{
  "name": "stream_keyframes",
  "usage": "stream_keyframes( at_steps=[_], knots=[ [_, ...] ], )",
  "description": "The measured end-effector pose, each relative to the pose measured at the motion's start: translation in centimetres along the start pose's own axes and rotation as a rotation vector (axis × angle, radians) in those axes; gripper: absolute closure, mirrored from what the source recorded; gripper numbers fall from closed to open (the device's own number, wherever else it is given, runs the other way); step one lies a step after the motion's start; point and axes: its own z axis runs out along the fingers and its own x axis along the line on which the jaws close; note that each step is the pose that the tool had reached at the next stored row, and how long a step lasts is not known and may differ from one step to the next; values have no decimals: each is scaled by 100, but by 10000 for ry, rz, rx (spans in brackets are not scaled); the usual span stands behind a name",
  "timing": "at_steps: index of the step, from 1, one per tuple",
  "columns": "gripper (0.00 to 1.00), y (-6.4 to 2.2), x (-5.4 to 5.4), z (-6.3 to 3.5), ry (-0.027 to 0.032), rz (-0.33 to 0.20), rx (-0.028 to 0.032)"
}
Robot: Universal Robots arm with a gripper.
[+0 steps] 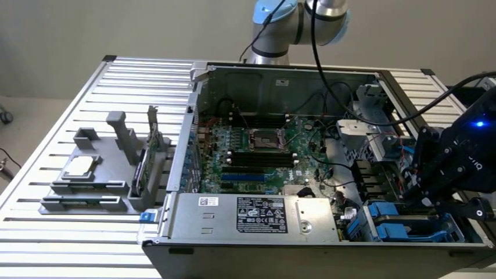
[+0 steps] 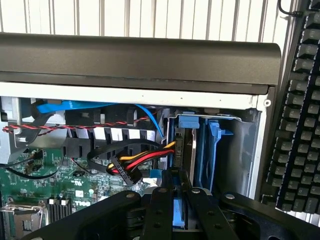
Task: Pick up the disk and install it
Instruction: 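Insert the second disk wire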
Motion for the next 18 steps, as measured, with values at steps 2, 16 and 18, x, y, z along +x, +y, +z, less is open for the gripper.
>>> stream_keyframes(
  at_steps=[2,16,18],
  knots=[
    [84,1,-2,7,12,-1,0],
    [84,7,-21,40,112,-9,-4],
    [76,7,-23,39,120,-9,-4]
  ],
)
